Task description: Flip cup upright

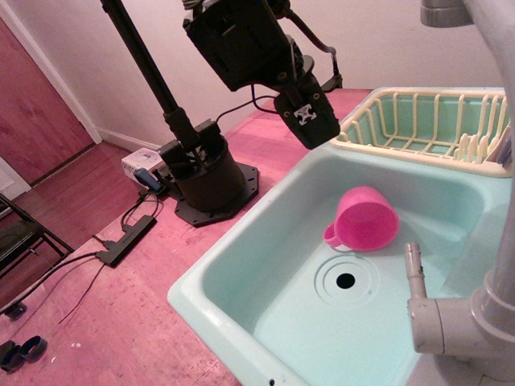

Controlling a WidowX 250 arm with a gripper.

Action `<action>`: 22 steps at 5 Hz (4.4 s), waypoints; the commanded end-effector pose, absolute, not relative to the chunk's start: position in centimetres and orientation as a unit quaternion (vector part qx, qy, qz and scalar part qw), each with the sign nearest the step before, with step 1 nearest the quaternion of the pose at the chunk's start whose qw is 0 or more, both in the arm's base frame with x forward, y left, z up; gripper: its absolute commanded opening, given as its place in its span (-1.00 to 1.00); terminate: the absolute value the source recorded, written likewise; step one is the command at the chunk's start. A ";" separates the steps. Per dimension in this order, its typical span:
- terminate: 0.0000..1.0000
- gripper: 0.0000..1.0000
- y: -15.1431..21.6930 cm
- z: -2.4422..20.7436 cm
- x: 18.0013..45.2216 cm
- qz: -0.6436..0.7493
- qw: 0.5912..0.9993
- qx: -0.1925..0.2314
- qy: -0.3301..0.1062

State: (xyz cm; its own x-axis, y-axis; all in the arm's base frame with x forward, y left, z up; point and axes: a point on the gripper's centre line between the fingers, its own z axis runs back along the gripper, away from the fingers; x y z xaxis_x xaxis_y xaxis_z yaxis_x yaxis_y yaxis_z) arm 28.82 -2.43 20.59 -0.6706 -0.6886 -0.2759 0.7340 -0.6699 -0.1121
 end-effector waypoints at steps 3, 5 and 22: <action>-1.00 1.00 -5.3 18.0 30.6 -0.936 0.327 0.098 0.088; -1.00 1.00 -5.1 15.3 27.9 -0.939 0.328 0.064 0.084; -1.00 1.00 -5.5 24.8 36.4 -0.861 0.456 0.216 0.059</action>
State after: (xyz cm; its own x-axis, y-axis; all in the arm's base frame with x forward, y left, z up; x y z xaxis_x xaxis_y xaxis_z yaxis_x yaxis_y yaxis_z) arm 36.51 -5.74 23.13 -0.4971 -0.7644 -0.4107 0.8239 -0.5642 0.0528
